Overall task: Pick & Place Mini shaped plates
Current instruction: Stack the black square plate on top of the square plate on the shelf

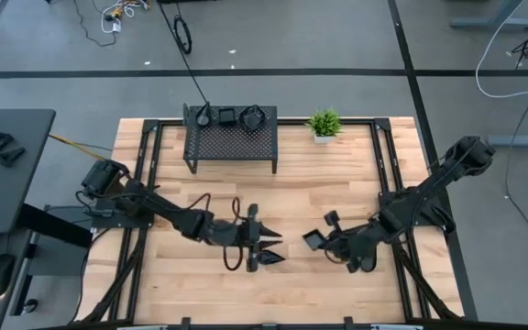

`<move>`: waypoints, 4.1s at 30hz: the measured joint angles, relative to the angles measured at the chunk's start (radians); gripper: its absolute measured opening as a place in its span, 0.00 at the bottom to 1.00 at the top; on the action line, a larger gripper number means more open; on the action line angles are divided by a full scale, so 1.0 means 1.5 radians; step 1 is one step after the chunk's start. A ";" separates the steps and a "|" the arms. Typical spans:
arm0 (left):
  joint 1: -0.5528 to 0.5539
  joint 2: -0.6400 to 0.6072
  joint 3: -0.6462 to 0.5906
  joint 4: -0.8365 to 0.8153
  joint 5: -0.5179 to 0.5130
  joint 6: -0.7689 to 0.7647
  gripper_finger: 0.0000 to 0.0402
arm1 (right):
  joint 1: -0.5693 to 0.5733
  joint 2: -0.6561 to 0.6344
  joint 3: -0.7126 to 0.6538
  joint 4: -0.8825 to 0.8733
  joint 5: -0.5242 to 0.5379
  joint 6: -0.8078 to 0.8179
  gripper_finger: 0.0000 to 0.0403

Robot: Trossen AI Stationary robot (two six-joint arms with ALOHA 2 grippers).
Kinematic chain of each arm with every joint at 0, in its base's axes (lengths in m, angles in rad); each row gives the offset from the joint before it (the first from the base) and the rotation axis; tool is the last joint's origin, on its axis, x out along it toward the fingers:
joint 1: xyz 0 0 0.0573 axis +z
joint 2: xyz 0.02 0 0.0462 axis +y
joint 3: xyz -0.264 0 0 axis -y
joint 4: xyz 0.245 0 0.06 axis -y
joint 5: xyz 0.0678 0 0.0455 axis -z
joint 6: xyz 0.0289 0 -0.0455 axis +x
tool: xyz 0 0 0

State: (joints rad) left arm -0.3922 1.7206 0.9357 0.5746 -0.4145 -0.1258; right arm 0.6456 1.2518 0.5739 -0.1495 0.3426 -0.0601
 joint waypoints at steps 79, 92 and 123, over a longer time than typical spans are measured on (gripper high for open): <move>0.384 -0.171 0.337 -0.875 0.044 0.362 0.01 | -0.208 -0.089 -0.219 0.581 -0.063 0.030 0.31; 0.660 -0.166 0.288 -0.858 0.199 0.598 0.01 | -0.208 -0.089 -0.219 0.611 -0.064 0.034 0.27; 0.718 -0.158 0.161 -0.689 0.211 0.562 0.17 | -0.209 -0.089 -0.219 0.633 -0.064 0.013 0.25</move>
State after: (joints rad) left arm 0.6842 1.4844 1.1770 -0.4594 -0.0977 0.7173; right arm 0.3325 1.1191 0.2451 0.8005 0.2470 -0.0401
